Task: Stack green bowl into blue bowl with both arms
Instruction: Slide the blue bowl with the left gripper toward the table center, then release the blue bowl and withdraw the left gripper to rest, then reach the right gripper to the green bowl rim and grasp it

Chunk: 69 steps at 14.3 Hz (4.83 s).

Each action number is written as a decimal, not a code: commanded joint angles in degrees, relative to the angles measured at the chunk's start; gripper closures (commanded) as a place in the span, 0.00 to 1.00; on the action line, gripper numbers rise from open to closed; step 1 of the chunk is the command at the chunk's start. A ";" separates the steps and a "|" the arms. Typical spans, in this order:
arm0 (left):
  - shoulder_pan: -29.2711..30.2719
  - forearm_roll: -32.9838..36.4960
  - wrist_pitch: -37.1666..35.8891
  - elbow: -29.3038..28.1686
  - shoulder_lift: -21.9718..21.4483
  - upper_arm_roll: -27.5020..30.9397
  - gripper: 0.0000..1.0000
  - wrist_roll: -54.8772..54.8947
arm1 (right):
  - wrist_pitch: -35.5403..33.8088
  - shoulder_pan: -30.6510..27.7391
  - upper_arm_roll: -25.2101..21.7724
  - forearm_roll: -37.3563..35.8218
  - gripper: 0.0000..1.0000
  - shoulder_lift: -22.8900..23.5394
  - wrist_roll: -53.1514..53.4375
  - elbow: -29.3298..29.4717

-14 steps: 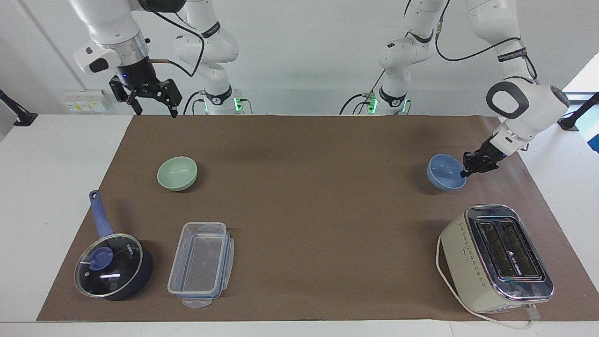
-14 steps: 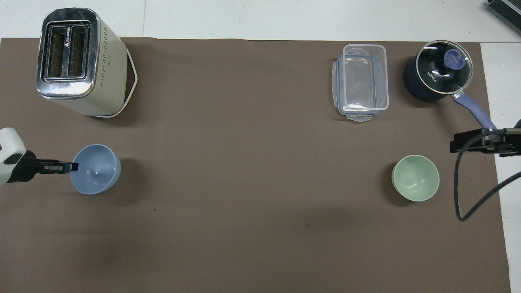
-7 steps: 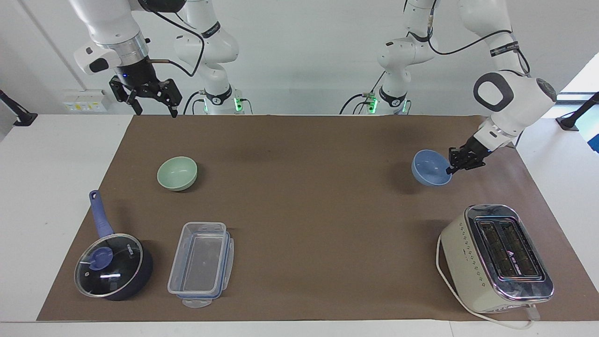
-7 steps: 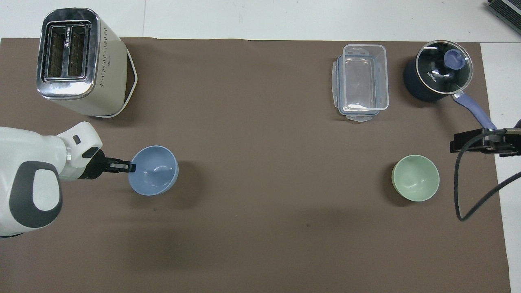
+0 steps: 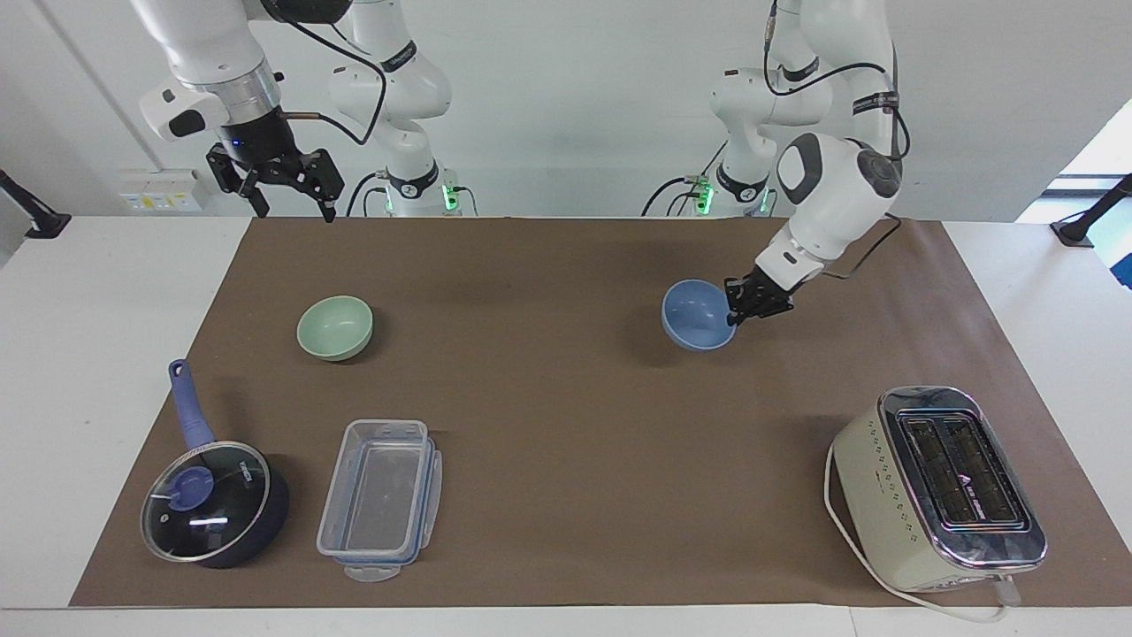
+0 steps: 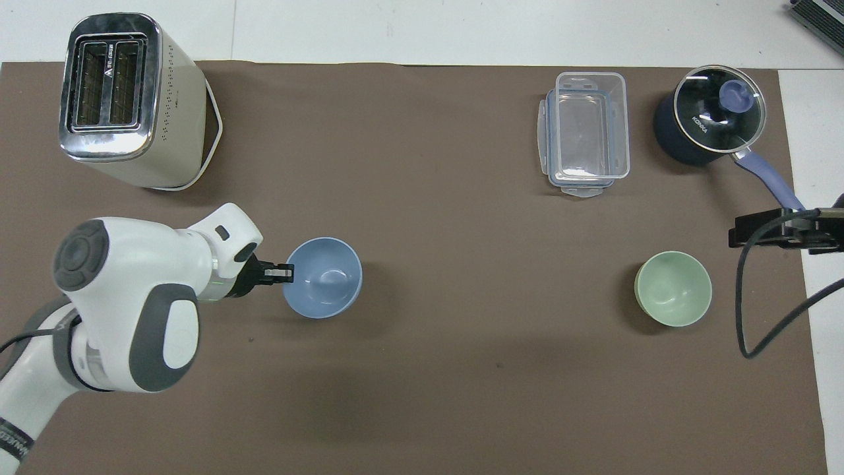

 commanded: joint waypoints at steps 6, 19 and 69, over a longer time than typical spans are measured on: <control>-7.89 12.87 5.37 -1.29 2.65 1.06 1.00 -19.43 | -0.98 -0.54 0.30 0.04 0.00 0.42 -1.21 0.91; -7.80 12.87 3.46 -1.47 3.62 0.89 0.67 -22.52 | -0.98 -0.54 0.22 0.04 0.00 0.34 -1.30 0.91; 20.94 21.31 -45.53 37.23 0.73 1.33 0.00 14.32 | 37.84 -11.51 -0.84 -0.05 0.00 5.59 -20.35 -33.09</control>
